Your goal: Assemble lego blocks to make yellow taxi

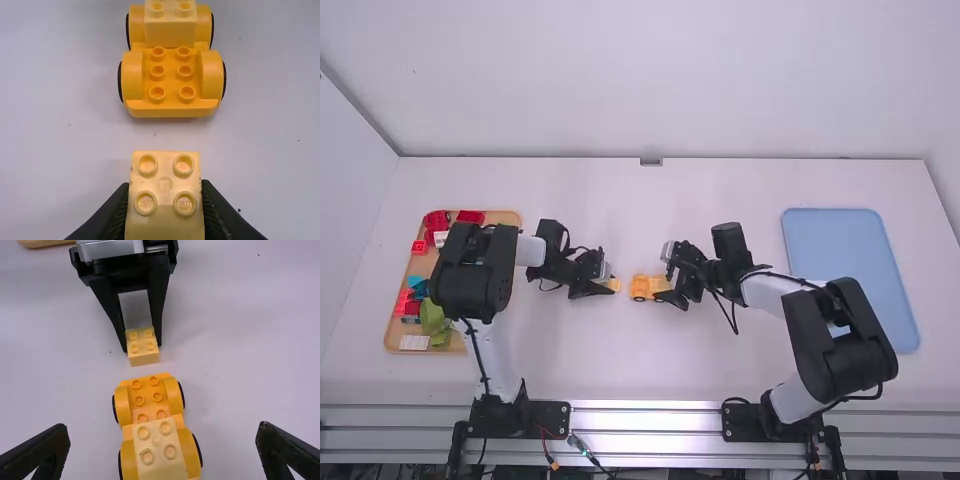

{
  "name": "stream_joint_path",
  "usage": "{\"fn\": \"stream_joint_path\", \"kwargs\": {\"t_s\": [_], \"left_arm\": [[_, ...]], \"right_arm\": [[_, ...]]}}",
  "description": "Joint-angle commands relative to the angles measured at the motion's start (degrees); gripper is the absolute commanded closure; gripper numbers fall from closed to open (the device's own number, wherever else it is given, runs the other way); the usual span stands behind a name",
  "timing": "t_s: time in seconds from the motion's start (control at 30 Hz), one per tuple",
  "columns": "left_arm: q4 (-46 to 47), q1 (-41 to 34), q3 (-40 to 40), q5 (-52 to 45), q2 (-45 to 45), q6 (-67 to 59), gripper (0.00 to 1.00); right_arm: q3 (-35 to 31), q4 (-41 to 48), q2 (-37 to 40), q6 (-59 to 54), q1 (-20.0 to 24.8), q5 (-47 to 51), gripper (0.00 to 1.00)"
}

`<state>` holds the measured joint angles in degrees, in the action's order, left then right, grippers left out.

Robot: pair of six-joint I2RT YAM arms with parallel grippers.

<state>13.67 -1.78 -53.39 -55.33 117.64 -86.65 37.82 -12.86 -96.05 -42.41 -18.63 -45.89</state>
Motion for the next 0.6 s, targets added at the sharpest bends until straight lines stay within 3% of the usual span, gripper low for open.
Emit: {"fn": "stream_joint_path", "kwargs": {"t_s": [0.0, 0.57], "left_arm": [[0.44, -0.46, 0.26, -1.2, 0.74, -0.22, 0.72], [2.75, -1.11, -1.25, -0.74, -6.27, 7.74, 0.81]], "right_arm": [[1.11, 0.11, -0.46, -0.04, -0.07, -0.57, 0.01], [-0.09, -0.2, -1.86, -3.06, -0.07, -0.44, 0.01]]}}
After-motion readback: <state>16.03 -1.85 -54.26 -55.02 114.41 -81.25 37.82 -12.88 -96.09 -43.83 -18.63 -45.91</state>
